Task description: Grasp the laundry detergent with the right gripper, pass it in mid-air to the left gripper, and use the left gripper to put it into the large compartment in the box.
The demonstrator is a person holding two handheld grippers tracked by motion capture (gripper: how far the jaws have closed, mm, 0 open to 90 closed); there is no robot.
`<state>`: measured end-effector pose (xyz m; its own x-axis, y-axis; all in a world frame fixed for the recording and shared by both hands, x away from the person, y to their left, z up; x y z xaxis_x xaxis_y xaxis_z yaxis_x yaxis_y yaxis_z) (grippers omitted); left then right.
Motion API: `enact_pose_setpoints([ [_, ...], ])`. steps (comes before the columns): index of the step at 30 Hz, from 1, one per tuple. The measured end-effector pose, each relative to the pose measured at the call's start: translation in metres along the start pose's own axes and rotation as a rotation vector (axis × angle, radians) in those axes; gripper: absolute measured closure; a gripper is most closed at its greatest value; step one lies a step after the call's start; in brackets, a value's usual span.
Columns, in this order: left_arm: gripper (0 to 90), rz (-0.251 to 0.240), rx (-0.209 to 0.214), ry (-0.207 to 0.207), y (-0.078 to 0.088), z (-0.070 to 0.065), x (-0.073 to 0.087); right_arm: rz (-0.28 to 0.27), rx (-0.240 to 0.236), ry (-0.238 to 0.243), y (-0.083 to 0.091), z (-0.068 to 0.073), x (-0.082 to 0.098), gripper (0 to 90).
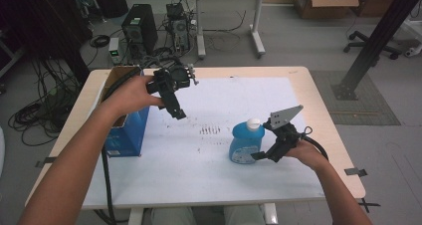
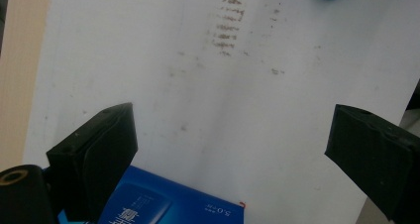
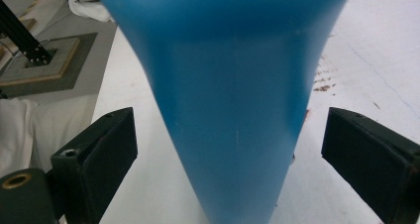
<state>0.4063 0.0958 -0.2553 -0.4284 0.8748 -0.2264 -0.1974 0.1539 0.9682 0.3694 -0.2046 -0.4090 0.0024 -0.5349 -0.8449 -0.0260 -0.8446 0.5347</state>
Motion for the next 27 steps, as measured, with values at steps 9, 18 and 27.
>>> enact_pose_setpoints([
  [9, 6.0, 0.001, -0.002, 0.001, -0.0006, 0.0000, -0.0006, -0.036, 0.012, 0.015, -0.0074, 0.0000, -0.0019, 8.7],
  [18, 5.9, 0.001, -0.003, 0.000, -0.0012, 0.0001, -0.0005, -0.057, 0.012, 0.020, -0.0106, 0.0000, -0.0031, 12.6],
  [27, 6.0, 0.002, -0.004, 0.000, -0.0010, 0.0003, -0.0005, -0.061, 0.012, 0.026, -0.0095, -0.0003, -0.0031, 19.9],
])
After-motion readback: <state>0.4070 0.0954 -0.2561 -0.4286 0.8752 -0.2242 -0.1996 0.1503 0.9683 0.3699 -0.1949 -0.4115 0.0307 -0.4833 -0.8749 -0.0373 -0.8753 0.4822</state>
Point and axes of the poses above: each handheld gripper's, and its own axes: y roughly backward along the jaws, x roughly out of its underside, z roughly to its left, the point moved 3 cm from there along -y, roughly forward along the jaws, and after that the axes turned 9 degrees about y, right-handed, at the moved point
